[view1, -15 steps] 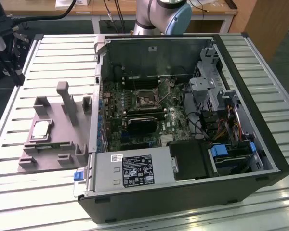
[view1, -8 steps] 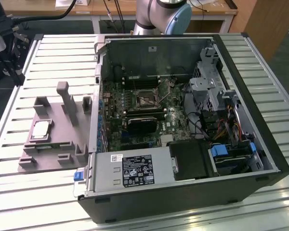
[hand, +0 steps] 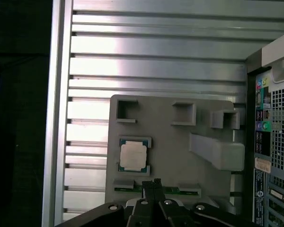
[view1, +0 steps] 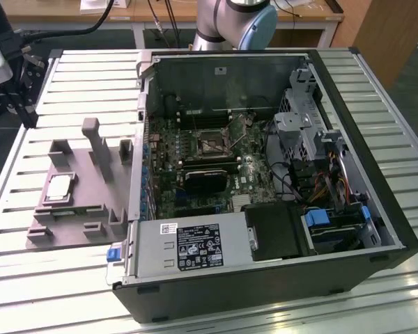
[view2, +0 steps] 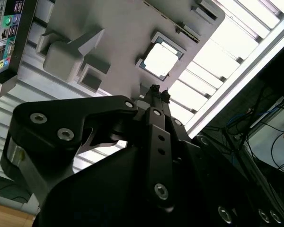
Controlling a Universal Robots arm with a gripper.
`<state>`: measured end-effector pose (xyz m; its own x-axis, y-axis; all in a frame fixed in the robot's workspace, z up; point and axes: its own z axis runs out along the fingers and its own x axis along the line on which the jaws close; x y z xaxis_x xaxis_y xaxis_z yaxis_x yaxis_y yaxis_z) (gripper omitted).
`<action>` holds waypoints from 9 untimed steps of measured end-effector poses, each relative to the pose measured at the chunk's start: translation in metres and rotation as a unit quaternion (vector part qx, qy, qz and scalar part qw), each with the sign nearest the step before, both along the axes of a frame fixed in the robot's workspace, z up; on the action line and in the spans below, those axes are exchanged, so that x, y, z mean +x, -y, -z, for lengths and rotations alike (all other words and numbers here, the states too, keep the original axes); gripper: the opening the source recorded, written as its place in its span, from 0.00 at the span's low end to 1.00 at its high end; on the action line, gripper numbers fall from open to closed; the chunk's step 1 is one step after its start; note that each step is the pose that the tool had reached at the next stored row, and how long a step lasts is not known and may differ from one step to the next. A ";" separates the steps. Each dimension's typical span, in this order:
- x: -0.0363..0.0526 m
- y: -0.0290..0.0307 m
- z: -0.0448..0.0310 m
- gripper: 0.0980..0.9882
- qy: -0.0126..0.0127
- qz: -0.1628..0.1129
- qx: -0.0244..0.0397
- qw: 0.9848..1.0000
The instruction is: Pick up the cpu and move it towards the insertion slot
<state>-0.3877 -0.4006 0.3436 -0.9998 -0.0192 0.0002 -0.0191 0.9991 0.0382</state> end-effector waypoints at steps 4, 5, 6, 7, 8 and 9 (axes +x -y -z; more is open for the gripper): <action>0.0000 0.0000 0.0072 0.00 0.000 0.000 0.000 1.000; 0.0000 0.0000 0.0090 0.00 0.000 0.000 0.000 1.000; 0.0000 0.0000 0.0108 0.00 0.000 0.000 0.000 1.000; 0.0000 0.0000 0.0127 0.00 0.000 0.000 0.000 1.000; 0.0000 0.0000 0.0145 0.00 0.000 0.000 0.000 1.000; -0.0001 0.0001 0.0164 0.00 0.000 0.000 0.000 1.000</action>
<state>-0.3878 -0.4006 0.3273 -0.9998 -0.0191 -0.0005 -0.0191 0.9991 0.0382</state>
